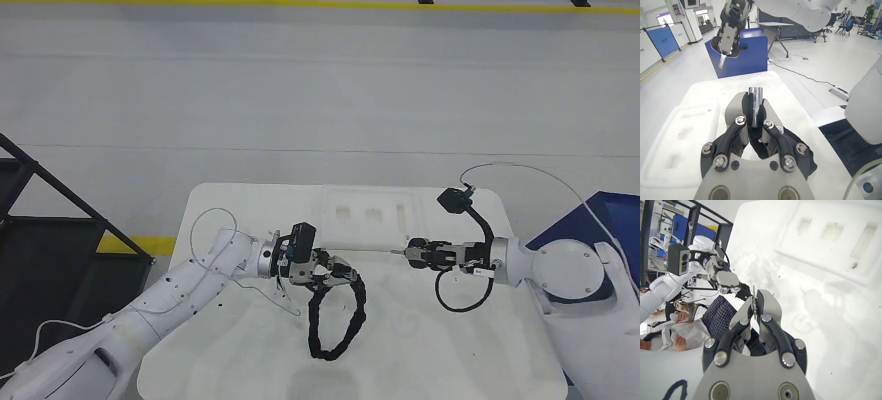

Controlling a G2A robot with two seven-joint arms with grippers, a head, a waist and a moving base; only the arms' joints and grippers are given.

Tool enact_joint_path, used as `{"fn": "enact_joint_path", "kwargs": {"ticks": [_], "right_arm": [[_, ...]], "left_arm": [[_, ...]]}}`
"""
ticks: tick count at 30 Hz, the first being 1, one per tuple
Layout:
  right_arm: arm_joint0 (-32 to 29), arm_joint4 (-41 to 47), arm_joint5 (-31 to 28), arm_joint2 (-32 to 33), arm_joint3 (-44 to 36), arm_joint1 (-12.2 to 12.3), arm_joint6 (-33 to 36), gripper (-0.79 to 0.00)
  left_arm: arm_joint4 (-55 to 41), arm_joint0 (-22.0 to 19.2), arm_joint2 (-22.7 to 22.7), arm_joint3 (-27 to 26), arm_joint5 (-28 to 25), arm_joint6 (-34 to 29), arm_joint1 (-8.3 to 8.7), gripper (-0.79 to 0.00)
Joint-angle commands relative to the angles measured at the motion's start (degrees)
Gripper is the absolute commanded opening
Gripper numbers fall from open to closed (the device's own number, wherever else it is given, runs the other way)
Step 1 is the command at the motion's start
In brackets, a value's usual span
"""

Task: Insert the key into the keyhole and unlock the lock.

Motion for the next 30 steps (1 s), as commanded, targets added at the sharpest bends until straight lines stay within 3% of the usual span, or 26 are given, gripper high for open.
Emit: {"fn": "enact_joint_path", "kwargs": {"ticks": [1,13,30], "right_arm": [[0.09,0.13,1.31,0.55,-2.21,0.22,1.27,-0.785],[-0.69,3.44,3.13,4.68,-8.57,1.25,4.51,-0.785],[-1.47,1.67,4.57,4.29,-9.57,1.46,4.60,-0.785]], "left_arm": [[-0.89,-0.76,0.43,-0.31,0.01,-0.67,-0.58,-0.785],[-4.78,-4.88,1.84,1.80,0.20,3.36,-4.06,-0.785],[-4.78,-4.88,1.84,1.80,0.20,3.36,-4.06,-0.785]]}}
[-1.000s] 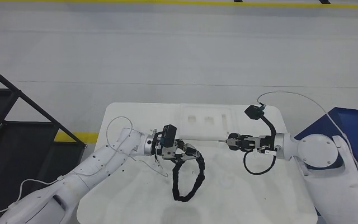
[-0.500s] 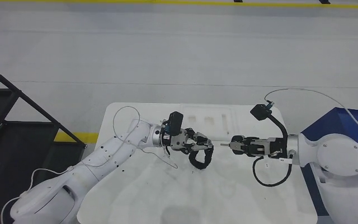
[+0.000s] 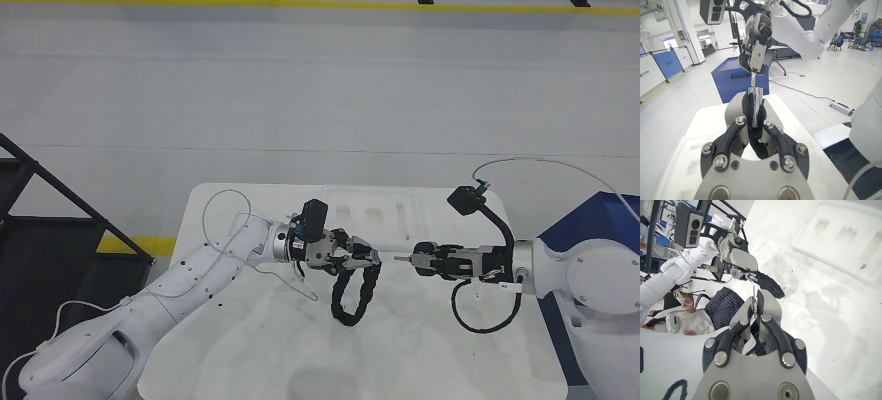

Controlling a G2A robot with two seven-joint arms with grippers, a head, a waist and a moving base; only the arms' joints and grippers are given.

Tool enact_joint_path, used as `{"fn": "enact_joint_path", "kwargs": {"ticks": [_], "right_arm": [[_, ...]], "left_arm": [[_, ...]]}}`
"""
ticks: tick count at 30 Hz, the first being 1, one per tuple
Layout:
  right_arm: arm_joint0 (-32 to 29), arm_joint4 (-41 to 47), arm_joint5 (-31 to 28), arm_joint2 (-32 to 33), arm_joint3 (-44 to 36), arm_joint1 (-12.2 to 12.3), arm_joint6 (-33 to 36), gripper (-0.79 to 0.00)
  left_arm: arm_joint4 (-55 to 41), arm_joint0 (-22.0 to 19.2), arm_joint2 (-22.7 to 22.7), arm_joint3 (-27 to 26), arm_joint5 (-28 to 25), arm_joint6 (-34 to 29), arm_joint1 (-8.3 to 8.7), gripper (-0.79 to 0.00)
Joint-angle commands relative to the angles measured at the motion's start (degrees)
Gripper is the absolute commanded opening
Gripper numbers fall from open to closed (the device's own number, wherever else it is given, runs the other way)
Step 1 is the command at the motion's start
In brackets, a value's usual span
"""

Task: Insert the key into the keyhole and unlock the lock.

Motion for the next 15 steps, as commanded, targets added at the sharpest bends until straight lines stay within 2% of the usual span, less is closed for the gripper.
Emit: {"fn": "enact_joint_path", "kwargs": {"ticks": [1,6,8,15], "right_arm": [[-0.28,-1.38,2.19,-0.08,-2.11,0.27,1.24,-0.785],[0.35,-3.20,7.69,0.47,-8.42,1.00,5.72,-0.785],[0.85,-4.50,9.25,0.44,-10.66,1.28,6.91,-0.785],[2.19,-10.32,11.01,-1.59,-14.35,2.19,6.12,-0.785]], "left_arm": [[0.00,0.00,0.00,0.00,0.00,0.00,0.00,-0.785],[0.00,0.00,0.00,0.00,0.00,0.00,0.00,-0.785],[0.47,0.49,-0.30,-1.47,2.20,-2.64,-0.12,-0.785],[4.32,0.15,-0.52,-5.02,4.51,-5.51,-1.12,-0.785]]}}
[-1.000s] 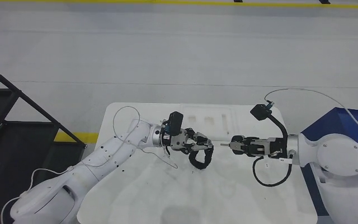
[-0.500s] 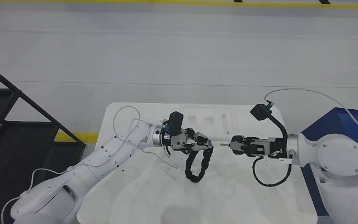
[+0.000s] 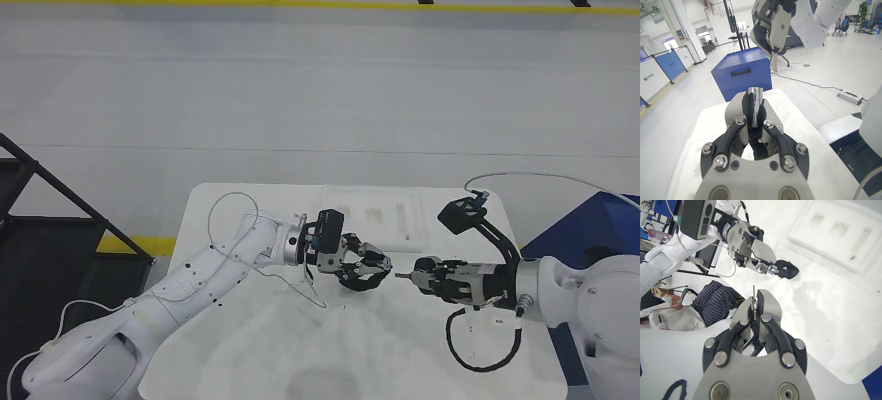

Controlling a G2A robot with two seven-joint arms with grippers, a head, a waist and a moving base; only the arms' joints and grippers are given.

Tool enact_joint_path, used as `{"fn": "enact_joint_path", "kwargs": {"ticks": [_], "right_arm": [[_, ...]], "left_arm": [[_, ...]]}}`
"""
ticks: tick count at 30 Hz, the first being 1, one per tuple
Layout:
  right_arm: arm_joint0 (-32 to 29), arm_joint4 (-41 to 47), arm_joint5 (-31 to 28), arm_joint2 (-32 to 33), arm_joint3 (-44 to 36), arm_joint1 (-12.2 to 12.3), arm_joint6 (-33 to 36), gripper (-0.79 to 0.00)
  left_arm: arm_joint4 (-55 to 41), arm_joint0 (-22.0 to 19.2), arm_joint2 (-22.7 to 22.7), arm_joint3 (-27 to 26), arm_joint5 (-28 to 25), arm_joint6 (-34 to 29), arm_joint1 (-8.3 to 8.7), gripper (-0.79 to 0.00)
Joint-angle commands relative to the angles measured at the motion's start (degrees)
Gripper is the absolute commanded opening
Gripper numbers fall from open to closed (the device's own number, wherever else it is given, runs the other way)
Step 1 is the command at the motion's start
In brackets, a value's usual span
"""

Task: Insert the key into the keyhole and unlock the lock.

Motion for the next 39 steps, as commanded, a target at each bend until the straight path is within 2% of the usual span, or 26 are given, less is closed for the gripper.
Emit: {"fn": "enact_joint_path", "kwargs": {"ticks": [1,17,39], "right_arm": [[0.52,-1.31,0.48,-0.65,-0.13,0.19,-0.47,-0.785],[2.33,-5.76,3.23,-4.44,-0.13,1.80,-3.21,-0.785],[3.57,-3.02,6.27,-6.71,2.66,4.08,-6.25,-0.785]], "left_arm": [[0.97,-0.20,0.12,-0.01,0.65,0.01,-0.40,-0.785],[6.95,-0.47,-0.37,2.40,4.07,3.36,-2.54,-0.785],[9.79,1.71,-3.65,0.82,4.20,1.98,-2.90,-0.785]]}}
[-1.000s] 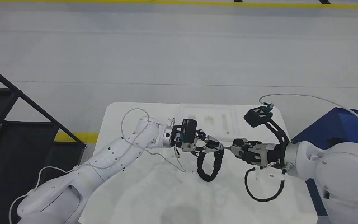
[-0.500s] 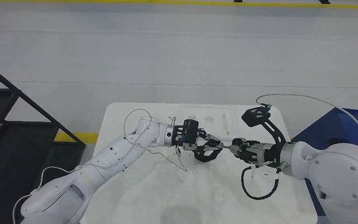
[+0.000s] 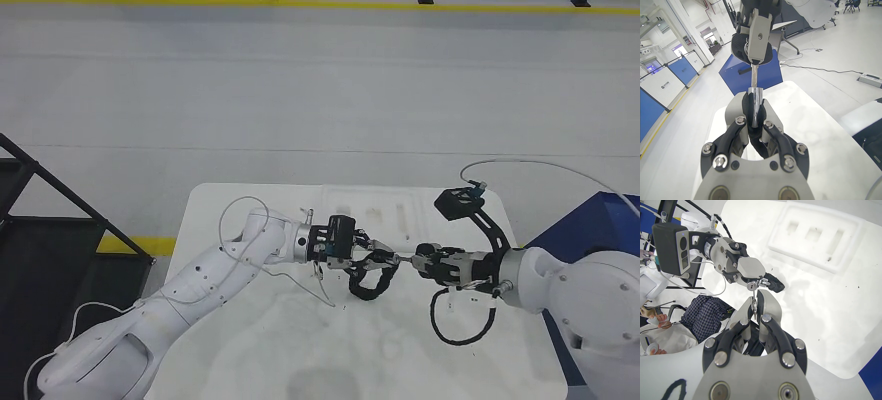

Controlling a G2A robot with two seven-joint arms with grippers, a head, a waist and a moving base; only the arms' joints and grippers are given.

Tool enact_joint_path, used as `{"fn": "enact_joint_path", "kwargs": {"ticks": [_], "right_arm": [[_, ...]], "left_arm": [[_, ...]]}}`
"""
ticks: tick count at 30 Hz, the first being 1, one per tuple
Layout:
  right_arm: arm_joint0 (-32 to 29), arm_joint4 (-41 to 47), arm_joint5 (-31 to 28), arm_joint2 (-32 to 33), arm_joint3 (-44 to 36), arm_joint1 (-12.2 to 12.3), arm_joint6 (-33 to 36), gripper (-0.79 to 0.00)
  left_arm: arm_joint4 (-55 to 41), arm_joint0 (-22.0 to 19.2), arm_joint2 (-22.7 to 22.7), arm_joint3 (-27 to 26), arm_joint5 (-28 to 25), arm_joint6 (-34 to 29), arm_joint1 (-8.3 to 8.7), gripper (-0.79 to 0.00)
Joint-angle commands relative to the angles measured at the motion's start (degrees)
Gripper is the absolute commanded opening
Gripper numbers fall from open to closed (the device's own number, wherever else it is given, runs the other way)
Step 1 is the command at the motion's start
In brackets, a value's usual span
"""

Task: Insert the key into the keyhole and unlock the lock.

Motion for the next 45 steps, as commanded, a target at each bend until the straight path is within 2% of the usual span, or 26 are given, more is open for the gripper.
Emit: {"fn": "enact_joint_path", "kwargs": {"ticks": [1,16,22,45], "right_arm": [[0.11,0.36,0.12,-0.24,0.22,0.18,-0.12,-0.785],[1.04,2.13,1.34,-2.10,0.54,1.74,-1.34,-0.785],[0.97,6.71,1.69,-1.66,1.18,2.45,-1.68,-0.785],[5.69,13.72,4.06,-7.11,3.67,7.75,-4.05,-0.785]], "left_arm": [[0.13,0.13,-0.19,0.08,-0.24,-0.04,-0.04,-0.785],[2.01,0.84,-1.64,-0.34,0.10,-0.85,-0.46,-0.785],[5.27,1.09,-2.18,-1.04,1.31,-0.44,-0.34,-0.785],[11.47,2.80,-4.74,-4.03,1.53,0.84,0.67,-0.785]]}}
